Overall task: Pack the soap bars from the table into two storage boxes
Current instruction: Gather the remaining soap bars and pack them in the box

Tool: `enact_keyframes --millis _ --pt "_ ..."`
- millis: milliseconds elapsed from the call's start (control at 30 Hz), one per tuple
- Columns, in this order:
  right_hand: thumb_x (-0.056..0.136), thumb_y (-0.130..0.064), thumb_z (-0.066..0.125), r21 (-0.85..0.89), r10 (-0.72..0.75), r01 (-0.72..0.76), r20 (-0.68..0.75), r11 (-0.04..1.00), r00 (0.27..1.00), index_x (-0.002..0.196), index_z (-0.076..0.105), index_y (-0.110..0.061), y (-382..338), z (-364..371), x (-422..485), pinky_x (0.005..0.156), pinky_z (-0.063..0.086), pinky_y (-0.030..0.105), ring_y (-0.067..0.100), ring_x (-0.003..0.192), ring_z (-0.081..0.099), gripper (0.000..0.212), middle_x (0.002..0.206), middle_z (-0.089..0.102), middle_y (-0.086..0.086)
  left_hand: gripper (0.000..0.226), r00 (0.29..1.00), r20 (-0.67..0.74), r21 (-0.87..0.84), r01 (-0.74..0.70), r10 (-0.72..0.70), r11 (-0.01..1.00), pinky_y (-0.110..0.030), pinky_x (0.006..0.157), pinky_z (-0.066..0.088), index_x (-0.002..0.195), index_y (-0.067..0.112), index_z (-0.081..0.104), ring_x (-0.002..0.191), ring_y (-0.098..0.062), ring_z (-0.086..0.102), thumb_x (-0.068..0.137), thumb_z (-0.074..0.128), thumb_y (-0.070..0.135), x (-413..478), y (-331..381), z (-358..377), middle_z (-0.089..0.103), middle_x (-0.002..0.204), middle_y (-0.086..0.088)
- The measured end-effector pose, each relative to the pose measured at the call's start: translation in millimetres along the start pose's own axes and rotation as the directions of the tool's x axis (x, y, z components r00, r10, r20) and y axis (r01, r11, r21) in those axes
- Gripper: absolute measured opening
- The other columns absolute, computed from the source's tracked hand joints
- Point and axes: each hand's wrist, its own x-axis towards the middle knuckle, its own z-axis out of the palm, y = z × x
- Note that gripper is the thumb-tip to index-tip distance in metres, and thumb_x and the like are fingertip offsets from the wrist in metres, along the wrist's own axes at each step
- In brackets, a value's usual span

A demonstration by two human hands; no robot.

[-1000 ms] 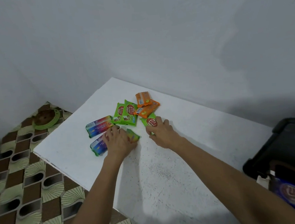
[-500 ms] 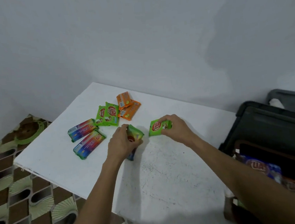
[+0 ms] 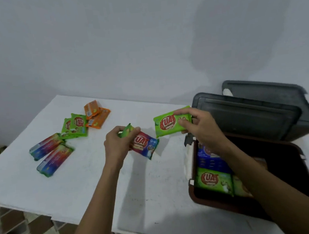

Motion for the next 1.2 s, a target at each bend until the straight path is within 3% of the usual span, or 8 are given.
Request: enact_keyframes --millis 100,267,467,667,800,1033,1133,1200 --pt "0.093 -0.005 0.061 0.007 0.010 -0.010 -0.040 1.000 0.999 0.107 0.071 -0.019 -4 -31 -25 0.070 0.059 0.029 0.020 0.092 0.071 0.022 0.112 0.069 0.006 0.041 1.000 0.030 -0.094 -0.002 0.005 0.996 -0.035 0.065 0.060 0.092 0.013 0.063 0.078 -0.020 0.073 0.073 0.079 0.045 -13 13 24 0.073 0.088 -0.006" --pt "0.091 -0.006 0.063 0.059 0.064 -0.057 -0.112 0.997 0.992 0.110 0.071 -0.014 -5 -78 -67 0.069 0.057 0.027 0.017 0.092 0.072 0.022 0.112 0.070 0.006 0.035 0.993 0.109 -0.234 -0.009 0.036 0.972 -0.021 0.055 0.054 0.105 0.011 0.060 0.076 -0.014 0.071 0.084 0.070 0.038 -36 38 58 0.071 0.092 -0.005" --pt "0.089 -0.008 0.066 0.022 0.115 -0.113 -0.175 0.993 0.978 0.103 0.074 -0.018 5 -110 -114 0.074 0.059 0.031 0.017 0.094 0.071 0.019 0.104 0.073 0.002 0.026 0.968 0.223 -0.291 -0.044 0.113 0.956 -0.022 0.060 0.056 0.112 0.017 0.061 0.082 -0.013 0.070 0.092 0.060 0.034 -55 51 88 0.069 0.096 -0.002" --pt "0.089 -0.008 0.065 0.084 0.315 -0.306 -0.123 0.948 0.941 0.106 0.073 -0.019 21 -113 -146 0.073 0.061 0.033 0.017 0.092 0.073 0.022 0.108 0.072 0.003 0.019 0.919 0.368 -0.289 -0.030 0.140 0.957 -0.026 0.061 0.058 0.107 0.018 0.064 0.081 -0.008 0.069 0.092 0.060 0.028 -72 44 112 0.071 0.092 0.002" --pt "0.088 -0.006 0.066 0.126 0.432 -0.426 -0.022 0.896 0.902 0.106 0.074 -0.019 34 -107 -151 0.078 0.060 0.042 0.018 0.097 0.072 0.023 0.114 0.070 0.003 0.020 0.909 0.404 -0.262 0.006 0.104 0.965 -0.027 0.062 0.057 0.106 0.021 0.064 0.089 -0.014 0.068 0.090 0.060 0.032 -78 34 121 0.070 0.100 -0.002" --pt "0.093 -0.007 0.061 -0.037 0.489 -0.489 -0.003 0.872 0.872 0.116 0.064 -0.017 44 -91 -144 0.074 0.061 0.033 0.018 0.105 0.065 0.026 0.128 0.057 0.004 0.016 0.909 0.408 -0.266 0.036 0.079 0.963 -0.024 0.057 0.057 0.105 0.023 0.063 0.088 -0.014 0.068 0.091 0.058 0.029 -84 30 123 0.069 0.100 0.001" --pt "0.094 -0.012 0.061 -0.324 0.434 -0.427 -0.056 0.844 0.899 0.116 0.062 -0.018 48 -84 -140 0.073 0.062 0.036 0.021 0.104 0.064 0.023 0.126 0.055 0.003 0.017 0.910 0.408 -0.261 0.038 0.075 0.965 -0.024 0.058 0.058 0.106 0.022 0.063 0.087 -0.014 0.068 0.092 0.057 0.029 -85 30 123 0.068 0.100 0.001" --pt "0.092 -0.017 0.064 -0.504 0.382 -0.377 -0.097 0.777 0.919 0.104 0.060 -0.020 50 -79 -138 0.074 0.061 0.038 0.025 0.100 0.065 0.013 0.114 0.059 0.003 0.016 0.908 0.411 -0.260 0.036 0.077 0.965 -0.024 0.057 0.057 0.106 0.022 0.063 0.086 -0.013 0.069 0.092 0.057 0.029 -85 30 124 0.068 0.098 0.002"
